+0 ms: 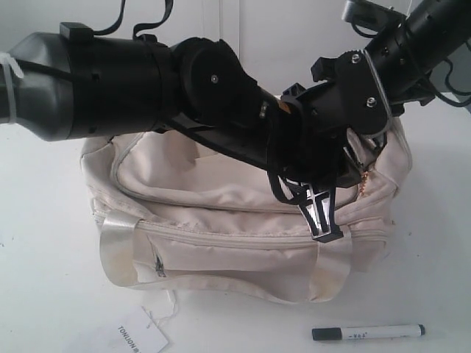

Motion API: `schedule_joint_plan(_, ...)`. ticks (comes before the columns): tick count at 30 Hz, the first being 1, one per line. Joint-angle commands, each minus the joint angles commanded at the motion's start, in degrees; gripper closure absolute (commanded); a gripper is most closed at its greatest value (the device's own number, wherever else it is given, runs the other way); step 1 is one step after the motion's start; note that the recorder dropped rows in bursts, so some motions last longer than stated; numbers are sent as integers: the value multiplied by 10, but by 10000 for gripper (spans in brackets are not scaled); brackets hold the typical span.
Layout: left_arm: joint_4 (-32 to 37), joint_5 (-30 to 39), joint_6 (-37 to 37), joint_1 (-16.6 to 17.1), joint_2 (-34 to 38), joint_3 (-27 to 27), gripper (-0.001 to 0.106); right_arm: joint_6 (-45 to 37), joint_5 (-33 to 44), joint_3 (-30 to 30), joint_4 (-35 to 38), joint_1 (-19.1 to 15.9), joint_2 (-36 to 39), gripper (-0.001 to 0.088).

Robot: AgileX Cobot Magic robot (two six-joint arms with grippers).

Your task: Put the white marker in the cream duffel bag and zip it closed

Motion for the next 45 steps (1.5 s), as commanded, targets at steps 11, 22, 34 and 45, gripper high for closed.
schedule_joint_plan(11,0,0,0,0,0,0,1053,0,25,0,0,0,31,587)
schedule_joint_plan(22,0,0,0,0,0,0,1053,0,12,0,0,0,28,868)
schedule_joint_plan(34,0,1,-2,0,0,0,1053,0,-27,0,0,0,-20,868)
schedule_joint_plan(45,0,2,-2,0,0,0,1053,0,-46,0,-4,0,-48,868)
